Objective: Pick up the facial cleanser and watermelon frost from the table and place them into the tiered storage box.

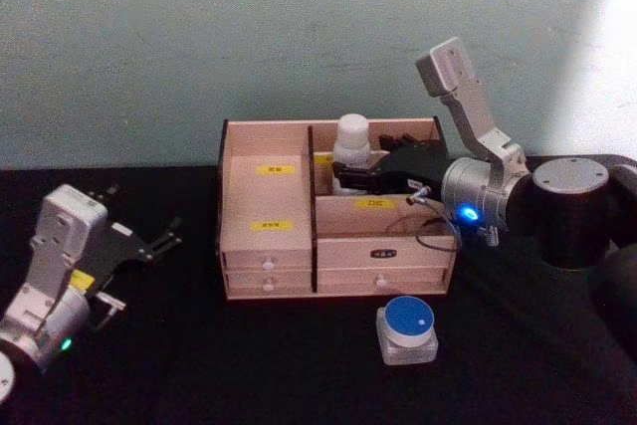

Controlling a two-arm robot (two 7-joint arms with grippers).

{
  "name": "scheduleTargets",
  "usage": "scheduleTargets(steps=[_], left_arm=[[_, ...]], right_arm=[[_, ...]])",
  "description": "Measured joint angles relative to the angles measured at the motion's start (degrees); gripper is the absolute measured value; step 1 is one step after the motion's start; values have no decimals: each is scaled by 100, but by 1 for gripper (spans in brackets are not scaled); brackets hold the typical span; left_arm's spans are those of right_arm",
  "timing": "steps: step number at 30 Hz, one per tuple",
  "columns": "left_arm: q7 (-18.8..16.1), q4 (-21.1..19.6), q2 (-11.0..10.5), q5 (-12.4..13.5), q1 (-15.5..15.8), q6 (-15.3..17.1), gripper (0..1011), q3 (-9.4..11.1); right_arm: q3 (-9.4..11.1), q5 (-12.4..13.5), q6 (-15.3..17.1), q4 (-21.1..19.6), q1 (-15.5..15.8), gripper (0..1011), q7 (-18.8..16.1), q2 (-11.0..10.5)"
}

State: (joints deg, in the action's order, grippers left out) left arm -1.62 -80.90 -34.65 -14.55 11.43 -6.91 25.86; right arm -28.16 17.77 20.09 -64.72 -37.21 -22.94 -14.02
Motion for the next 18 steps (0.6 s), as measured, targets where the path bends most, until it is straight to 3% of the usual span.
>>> scheduleTargets(steps=[8,18], left_arm=[[0,0,0,0,0,0,1001,0],[0,0,0,0,0,0,1001,0]], right_arm=[[13,11,6,-57,22,1002,-20,-20],[184,228,181,-966,486,1002,-249,-455]])
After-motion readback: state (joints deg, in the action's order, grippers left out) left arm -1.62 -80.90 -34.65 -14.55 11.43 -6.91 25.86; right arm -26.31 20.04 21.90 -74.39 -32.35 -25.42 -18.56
